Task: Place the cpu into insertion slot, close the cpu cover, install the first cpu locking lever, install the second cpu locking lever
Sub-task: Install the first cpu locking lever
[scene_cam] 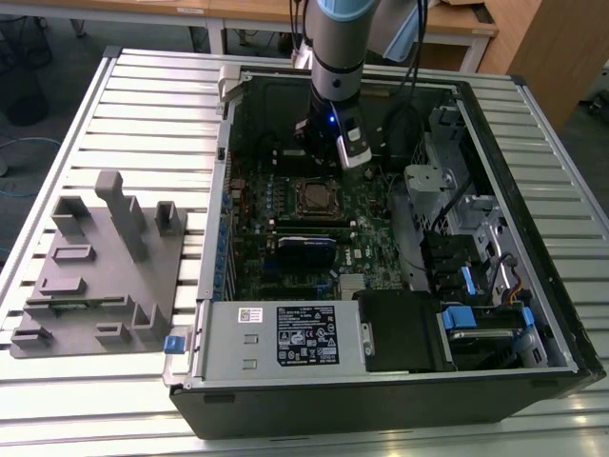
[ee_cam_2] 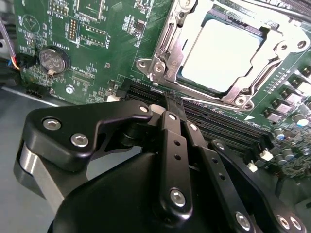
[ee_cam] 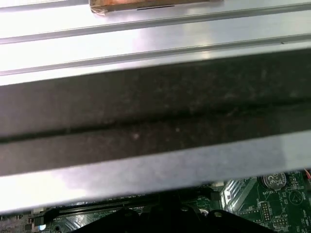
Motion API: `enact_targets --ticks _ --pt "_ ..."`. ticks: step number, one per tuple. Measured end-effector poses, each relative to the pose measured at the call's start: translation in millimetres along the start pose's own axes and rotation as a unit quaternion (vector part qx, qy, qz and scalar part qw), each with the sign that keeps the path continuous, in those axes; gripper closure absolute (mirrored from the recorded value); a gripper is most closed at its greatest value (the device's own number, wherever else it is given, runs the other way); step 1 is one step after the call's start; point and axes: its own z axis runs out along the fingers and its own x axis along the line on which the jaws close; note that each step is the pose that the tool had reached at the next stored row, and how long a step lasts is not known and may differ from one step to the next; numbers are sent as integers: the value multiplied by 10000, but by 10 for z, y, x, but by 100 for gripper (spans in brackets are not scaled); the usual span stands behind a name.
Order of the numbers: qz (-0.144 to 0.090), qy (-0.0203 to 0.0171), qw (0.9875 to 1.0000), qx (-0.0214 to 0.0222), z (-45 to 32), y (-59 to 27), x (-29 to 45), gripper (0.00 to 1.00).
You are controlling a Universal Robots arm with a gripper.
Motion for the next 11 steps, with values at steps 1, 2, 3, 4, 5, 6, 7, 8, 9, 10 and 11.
enact_targets --ticks 1,2,3,4,5,6,7,8,9,10,11 --pt "33 -7 10000 1 0 0 0 90" --pt "53 -10 10000 1 1 0 0 90" --pt "71 -14 10000 1 1 1 0 90" --pt "86 -16 10000 2 2 3 1 90" --pt "96 -18 10000 2 2 4 2 90" --pt "102 -20 9999 3 2 6 4 90" --pt "107 -21 9999 3 2 7 6 90" --pt "110 -21 9999 3 2 9 9 90" --pt "112 -22 9999 3 2 10 12 90" --pt "114 -22 9999 3 2 11 15 90" --pt "115 -22 9999 3 3 11 16 90"
